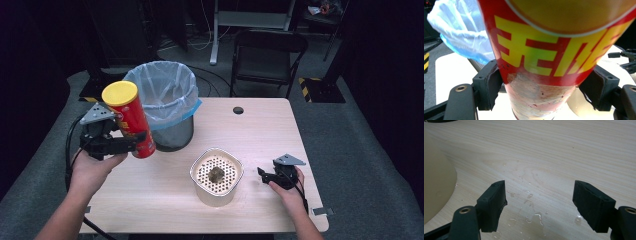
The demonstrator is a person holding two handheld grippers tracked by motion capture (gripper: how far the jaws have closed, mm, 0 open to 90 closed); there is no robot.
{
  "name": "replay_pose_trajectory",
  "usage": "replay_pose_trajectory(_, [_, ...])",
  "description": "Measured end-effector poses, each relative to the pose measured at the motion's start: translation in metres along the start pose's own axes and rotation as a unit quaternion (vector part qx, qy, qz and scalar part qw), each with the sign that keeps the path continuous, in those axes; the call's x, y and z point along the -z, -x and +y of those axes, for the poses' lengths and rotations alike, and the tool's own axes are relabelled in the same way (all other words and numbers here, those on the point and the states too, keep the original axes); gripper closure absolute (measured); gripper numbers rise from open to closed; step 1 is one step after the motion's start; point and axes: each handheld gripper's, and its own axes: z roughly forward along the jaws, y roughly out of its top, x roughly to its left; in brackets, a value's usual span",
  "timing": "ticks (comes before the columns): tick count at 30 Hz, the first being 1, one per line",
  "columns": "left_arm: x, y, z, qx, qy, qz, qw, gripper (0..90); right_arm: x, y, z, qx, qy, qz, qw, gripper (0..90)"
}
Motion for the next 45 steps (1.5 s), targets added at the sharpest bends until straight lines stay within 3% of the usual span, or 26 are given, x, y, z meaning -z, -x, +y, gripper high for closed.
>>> replay_pose_trajectory(12, [0.008,0.000,0.049,-0.007,0.003,-0.028,0.9996,23.9,0.000,0.002,0.000,-0.001,0.001,0.001,1.0000,26.2])
replay_pose_trajectory(26, [0.002,-0.003,0.102,-0.006,0.008,-0.021,0.9997,23.8,0.001,0.006,-0.001,-0.008,0.003,0.000,1.0000,26.2])
replay_pose_trajectory(30, [-0.010,-0.009,0.112,0.003,0.013,-0.015,0.9998,23.8,0.001,0.006,-0.001,-0.007,0.003,0.000,1.0000,26.2])
replay_pose_trajectory(33, [-0.024,-0.014,0.114,0.013,0.004,-0.004,0.9999,23.8,0.001,0.006,-0.001,-0.007,0.003,0.000,1.0000,26.2])
replay_pose_trajectory(35, [-0.032,-0.019,0.116,0.005,0.004,0.004,1.0000,23.8,0.001,0.006,-0.001,-0.006,0.003,0.000,1.0000,26.2])
replay_pose_trajectory(38, [-0.043,-0.026,0.120,0.011,0.000,0.014,0.9998,23.8,0.001,0.006,-0.002,-0.007,0.003,0.004,1.0000,26.2])
replay_pose_trajectory(45, [-0.065,-0.040,0.125,0.032,0.020,0.036,0.9987,23.8,-0.001,0.004,-0.001,0.004,0.001,0.003,1.0000,26.2])
